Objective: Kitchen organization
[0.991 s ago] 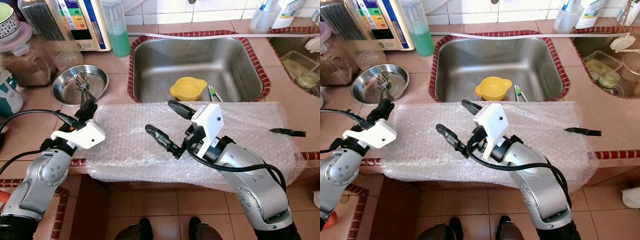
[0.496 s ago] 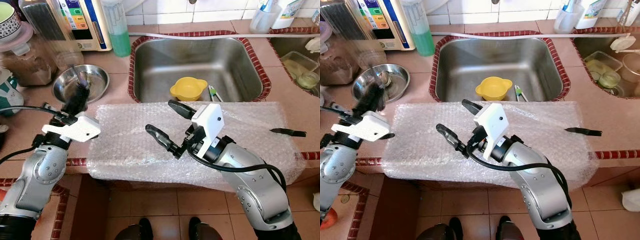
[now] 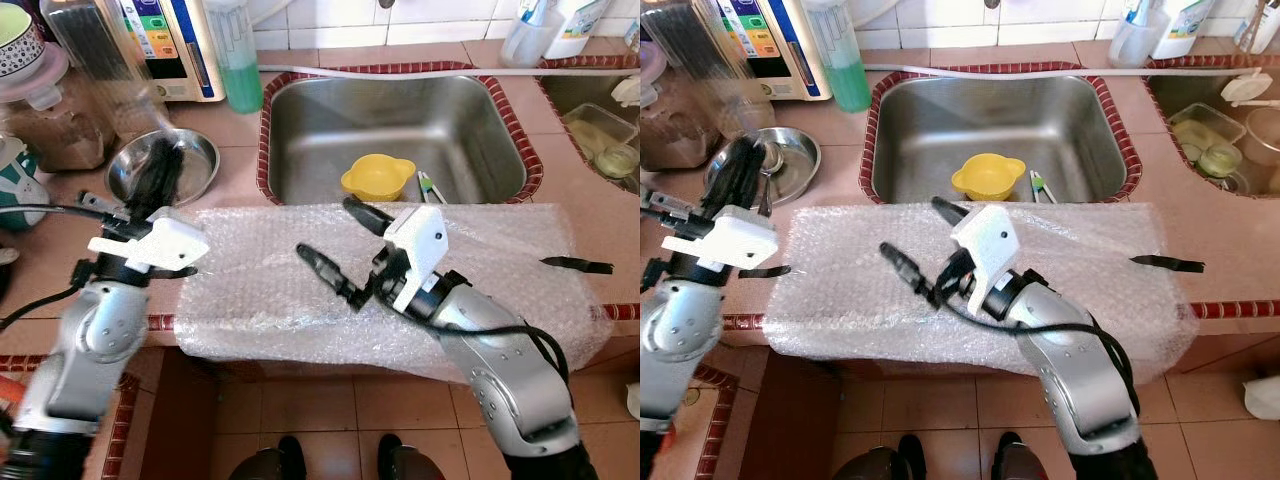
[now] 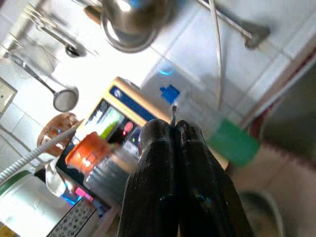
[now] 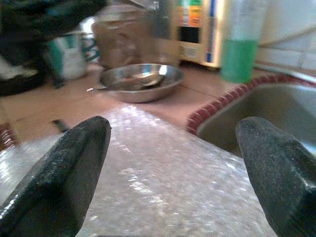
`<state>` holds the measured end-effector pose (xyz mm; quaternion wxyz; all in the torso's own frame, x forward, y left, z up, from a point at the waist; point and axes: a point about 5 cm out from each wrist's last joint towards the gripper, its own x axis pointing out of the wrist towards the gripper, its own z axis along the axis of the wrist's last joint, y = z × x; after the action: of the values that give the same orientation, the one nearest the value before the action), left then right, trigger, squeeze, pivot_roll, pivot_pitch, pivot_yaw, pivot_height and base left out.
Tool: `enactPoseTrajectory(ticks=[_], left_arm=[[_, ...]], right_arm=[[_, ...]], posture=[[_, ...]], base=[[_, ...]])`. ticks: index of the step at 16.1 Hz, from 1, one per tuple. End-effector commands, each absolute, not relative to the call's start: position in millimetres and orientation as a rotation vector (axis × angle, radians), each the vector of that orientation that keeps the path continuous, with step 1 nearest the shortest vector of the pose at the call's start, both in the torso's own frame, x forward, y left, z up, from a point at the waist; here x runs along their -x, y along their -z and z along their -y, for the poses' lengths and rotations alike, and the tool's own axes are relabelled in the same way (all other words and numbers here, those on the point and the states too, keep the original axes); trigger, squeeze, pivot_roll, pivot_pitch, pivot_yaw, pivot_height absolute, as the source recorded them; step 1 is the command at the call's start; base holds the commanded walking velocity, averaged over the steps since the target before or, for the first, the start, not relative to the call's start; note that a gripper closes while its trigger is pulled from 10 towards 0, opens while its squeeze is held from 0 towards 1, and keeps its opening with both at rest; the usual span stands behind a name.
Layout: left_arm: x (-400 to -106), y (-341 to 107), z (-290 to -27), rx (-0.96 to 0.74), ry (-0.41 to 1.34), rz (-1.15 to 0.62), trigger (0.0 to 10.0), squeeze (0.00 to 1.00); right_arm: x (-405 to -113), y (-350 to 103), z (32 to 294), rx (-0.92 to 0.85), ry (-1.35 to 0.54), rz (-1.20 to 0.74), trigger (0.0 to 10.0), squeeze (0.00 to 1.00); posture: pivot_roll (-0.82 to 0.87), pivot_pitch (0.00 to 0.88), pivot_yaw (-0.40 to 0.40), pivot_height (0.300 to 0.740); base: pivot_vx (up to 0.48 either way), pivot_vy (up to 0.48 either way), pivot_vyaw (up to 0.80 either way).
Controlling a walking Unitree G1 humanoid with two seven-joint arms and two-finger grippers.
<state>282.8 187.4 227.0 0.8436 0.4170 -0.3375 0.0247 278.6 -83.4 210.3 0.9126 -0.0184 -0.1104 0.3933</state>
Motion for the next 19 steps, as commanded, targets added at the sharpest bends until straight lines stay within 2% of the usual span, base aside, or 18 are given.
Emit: enactPoseTrajectory(ticks=[1,6,7,8,12,19], left_arm=[[-279.5,-228.7,-182.6,-0.875,-0.043,0.73,0.0,0.0],[-277.6,-228.0,-179.4,-0.868,-0.039,0.727,0.0,0.0],[-276.4,-226.2,-154.5,-0.872,0.071,0.808,0.0,0.0],[-274.9,-223.4,-139.6,-0.874,0.148,0.85,0.0,0.0],[-273.0,-210.0,-124.3,-0.873,0.251,0.839,0.0,0.0],[-264.1,-203.5,-106.3,-0.909,0.364,0.929,0.0,0.0]], right_arm=[[-281.5,-214.9,86.2,0.01,-0.791,0.233,10.0,0.0],[-284.4,-217.3,88.1,-0.017,-0.776,0.234,10.0,0.0],[-313.7,-242.8,115.0,-0.346,-0.663,0.227,10.0,0.0],[-325.1,-255.6,126.5,-0.555,-0.637,0.227,10.0,0.0],[-327.5,-256.6,129.6,-0.694,-0.637,0.208,10.0,0.0],[-329.1,-255.7,108.9,-0.955,-0.775,0.051,10.0,0.0]], posture=[[-0.06,0.258,0.07,0.74],[-0.06,0.258,0.069,0.74],[-0.06,0.26,0.066,0.74],[-0.07,0.26,0.066,0.74],[-0.07,0.267,0.07,0.74],[-0.06,0.282,0.072,0.74]], base=[[0.0,0.0,0.0],[0.0,0.0,0.0],[0.0,0.0,0.0],[0.0,0.0,0.0],[0.0,0.0,0.0],[0.0,0.0,0.0]])
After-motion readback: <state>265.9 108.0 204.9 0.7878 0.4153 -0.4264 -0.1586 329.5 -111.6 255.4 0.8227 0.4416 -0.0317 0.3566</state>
